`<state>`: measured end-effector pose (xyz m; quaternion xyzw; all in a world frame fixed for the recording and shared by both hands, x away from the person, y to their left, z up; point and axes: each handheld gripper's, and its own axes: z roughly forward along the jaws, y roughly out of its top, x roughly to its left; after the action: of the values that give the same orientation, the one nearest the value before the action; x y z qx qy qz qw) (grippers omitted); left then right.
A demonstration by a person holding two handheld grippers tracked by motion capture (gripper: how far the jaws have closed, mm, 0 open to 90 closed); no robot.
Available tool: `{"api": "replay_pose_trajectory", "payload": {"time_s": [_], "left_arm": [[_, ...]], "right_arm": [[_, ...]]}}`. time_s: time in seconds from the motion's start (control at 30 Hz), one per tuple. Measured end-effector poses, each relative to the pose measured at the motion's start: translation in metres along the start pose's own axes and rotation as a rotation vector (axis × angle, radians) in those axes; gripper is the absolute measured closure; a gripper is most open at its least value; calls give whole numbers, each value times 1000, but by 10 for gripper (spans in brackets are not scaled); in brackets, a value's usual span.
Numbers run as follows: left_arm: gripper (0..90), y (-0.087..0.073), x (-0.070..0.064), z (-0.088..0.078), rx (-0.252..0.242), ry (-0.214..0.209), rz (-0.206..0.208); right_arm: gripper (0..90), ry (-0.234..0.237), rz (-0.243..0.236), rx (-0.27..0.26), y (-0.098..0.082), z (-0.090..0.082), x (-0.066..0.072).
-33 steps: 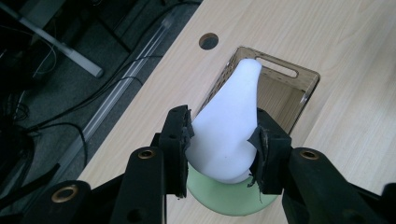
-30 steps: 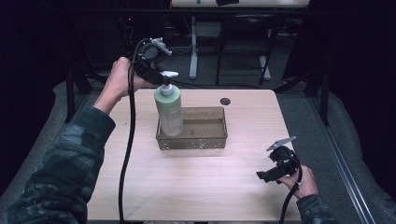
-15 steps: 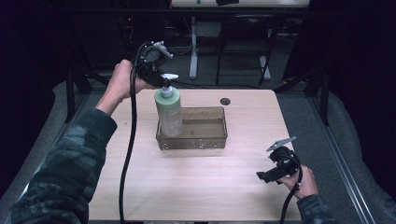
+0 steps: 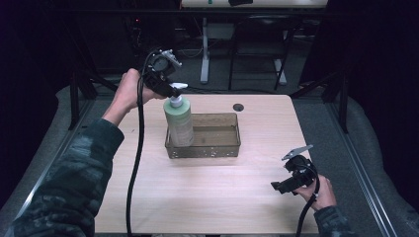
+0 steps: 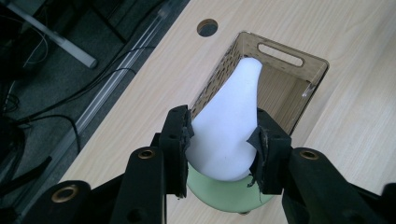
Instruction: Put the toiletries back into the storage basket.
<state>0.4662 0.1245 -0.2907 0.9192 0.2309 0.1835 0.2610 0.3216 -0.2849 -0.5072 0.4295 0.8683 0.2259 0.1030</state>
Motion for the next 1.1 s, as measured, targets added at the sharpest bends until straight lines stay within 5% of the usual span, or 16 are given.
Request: {"api": "replay_pose_trajectory", "payload": {"time_s": [1.1], "left_arm": [[624,-20,-1,18,64,-27,12]], "right_arm": [[9,-1,0,1,0,0,1]]}}
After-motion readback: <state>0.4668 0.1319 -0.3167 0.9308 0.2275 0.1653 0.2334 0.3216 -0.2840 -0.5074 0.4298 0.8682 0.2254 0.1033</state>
